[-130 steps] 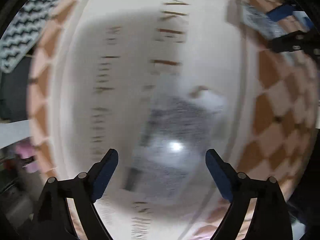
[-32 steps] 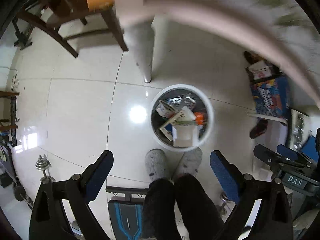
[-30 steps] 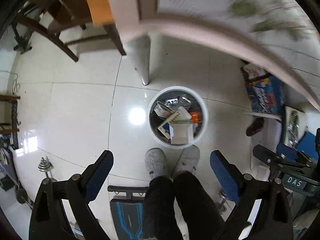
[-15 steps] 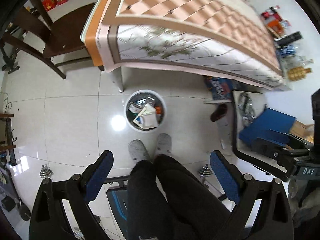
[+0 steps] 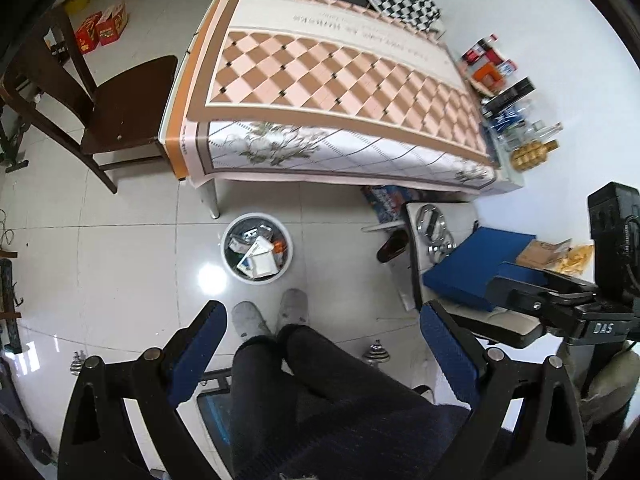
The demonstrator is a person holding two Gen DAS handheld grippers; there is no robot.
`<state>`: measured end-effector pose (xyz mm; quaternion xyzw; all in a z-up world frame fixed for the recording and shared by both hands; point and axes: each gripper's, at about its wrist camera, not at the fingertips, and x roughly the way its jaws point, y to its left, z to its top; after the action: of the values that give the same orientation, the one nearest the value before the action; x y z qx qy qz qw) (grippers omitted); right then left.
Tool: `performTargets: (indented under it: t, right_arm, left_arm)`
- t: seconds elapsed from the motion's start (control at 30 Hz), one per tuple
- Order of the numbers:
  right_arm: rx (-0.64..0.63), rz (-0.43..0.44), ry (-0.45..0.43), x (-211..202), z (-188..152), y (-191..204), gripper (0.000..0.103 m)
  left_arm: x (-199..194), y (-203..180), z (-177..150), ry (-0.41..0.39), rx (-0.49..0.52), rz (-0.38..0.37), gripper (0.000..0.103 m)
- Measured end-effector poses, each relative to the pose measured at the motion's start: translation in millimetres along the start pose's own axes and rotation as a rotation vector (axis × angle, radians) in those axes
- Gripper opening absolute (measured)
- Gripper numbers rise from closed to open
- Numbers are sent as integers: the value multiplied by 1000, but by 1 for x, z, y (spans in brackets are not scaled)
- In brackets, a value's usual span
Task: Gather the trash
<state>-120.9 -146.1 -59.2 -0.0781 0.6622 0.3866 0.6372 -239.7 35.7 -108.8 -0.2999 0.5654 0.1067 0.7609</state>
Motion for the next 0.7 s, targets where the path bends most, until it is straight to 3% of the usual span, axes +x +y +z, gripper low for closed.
performTargets:
  t: [0.3, 0.7]
  right_arm:
    - [-24, 16, -11, -23, -6, 12, 100]
    - [-51, 6, 2, -24, 1, 20, 103]
  left_arm:
    - [-20, -8, -1, -40, -3, -28, 99]
    - [-23, -9, 1, -69, 3, -59, 103]
